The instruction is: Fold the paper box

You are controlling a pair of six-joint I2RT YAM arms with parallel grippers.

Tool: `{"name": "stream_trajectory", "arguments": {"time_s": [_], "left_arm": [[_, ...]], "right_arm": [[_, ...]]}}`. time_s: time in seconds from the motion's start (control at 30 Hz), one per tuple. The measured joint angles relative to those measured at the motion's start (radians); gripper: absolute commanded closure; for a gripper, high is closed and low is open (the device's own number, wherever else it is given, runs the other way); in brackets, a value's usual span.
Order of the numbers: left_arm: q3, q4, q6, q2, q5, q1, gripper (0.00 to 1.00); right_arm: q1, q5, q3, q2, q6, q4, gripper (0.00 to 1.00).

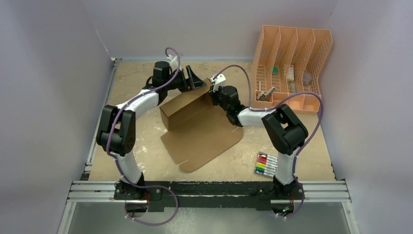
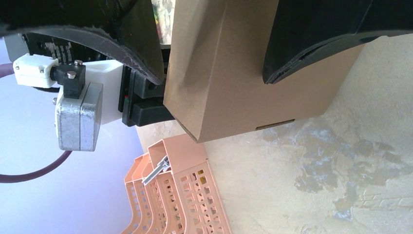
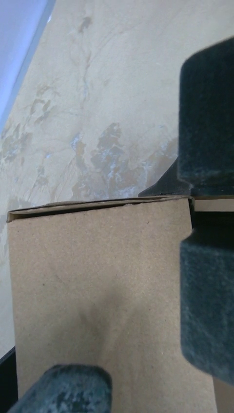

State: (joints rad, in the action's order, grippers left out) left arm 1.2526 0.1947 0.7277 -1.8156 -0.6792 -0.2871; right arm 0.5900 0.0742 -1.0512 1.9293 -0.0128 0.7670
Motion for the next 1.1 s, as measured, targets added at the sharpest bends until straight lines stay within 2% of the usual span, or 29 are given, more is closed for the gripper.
{"name": "stream_trajectory", "arguments": {"time_s": [0.17,0.43,0.6,0.73,0.87,1.1], "left_arm": [[0.0,-0.022,0.01,0.008,-0.02,0.001,0.27],[-0.001,-0.187,-0.042,0.045,-0.002,0.073,0.27],[-0.016,-0.154,-0.013,0.046,0.02,0.178,0.26],[-0.02,-0.069,0.026,0.041,0.041,0.206,0.26],[0.043,0.01,0.058,-0.062,0.016,0.198,0.28],[0.092,0.017,0.084,-0.267,-0.047,0.117,0.3]], "right_arm": [[0.027,0.098,0.018,-0.033,0.029,-0.042,1.0],[0.044,0.084,0.02,-0.054,0.013,-0.098,1.0],[0.036,0.083,0.02,-0.061,0.009,-0.114,1.0],[0.03,0.075,0.032,-0.076,0.005,-0.126,1.0],[0.025,0.056,0.04,-0.087,-0.005,-0.133,0.96],[0.024,0.035,0.043,-0.087,-0.006,-0.126,0.89]]}}
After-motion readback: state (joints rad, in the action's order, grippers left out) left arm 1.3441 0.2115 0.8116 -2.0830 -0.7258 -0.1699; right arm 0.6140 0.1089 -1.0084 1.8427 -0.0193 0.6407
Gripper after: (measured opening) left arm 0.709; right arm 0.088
